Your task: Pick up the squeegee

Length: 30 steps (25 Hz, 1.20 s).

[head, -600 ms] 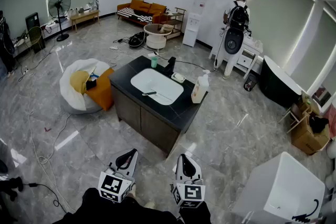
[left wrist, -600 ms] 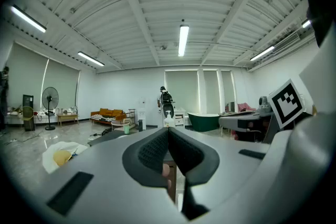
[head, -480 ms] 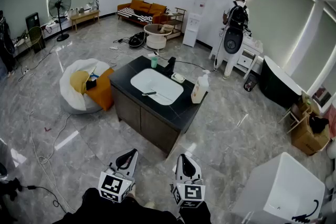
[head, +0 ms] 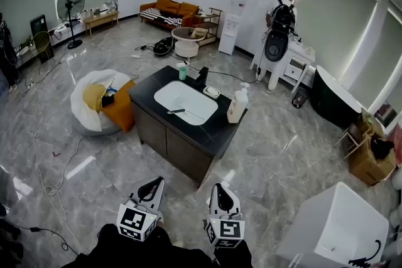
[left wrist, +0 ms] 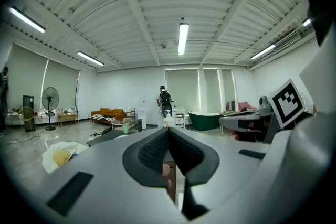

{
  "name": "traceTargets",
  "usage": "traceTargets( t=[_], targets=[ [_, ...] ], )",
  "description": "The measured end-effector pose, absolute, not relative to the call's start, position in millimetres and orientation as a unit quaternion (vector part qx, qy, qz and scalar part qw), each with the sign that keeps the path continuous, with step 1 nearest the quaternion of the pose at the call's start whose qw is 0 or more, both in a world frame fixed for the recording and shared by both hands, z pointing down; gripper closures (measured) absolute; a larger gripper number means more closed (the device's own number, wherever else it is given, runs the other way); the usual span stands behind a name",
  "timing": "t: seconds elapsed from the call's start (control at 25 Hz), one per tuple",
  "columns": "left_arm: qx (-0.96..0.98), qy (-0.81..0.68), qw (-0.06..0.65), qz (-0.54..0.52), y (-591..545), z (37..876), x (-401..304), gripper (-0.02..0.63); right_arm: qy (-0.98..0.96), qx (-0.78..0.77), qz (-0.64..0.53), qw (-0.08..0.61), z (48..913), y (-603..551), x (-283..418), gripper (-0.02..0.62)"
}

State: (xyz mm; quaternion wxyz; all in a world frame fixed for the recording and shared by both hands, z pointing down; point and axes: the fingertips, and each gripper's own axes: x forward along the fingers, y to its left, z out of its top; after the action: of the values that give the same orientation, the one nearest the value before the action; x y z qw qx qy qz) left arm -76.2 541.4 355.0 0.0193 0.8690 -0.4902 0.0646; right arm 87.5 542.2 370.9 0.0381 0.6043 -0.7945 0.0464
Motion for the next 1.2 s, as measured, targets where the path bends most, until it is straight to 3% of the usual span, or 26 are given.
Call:
traceTargets(
  t=[0.36,1.2],
  targets=[
    [0.864,-0.499,0.012,0.065,473.0,359.4,-84.0,0.583,-0.799,0.598,0.049,0.035,383.6,475.3,80.4,0.578],
    [0.886,-0.453,0.047,0.087,188.3,372.5,-150.0,0.583,-0.767,0.634,0.077,0.057,391.9,201.8,13.9,0.578]
  ],
)
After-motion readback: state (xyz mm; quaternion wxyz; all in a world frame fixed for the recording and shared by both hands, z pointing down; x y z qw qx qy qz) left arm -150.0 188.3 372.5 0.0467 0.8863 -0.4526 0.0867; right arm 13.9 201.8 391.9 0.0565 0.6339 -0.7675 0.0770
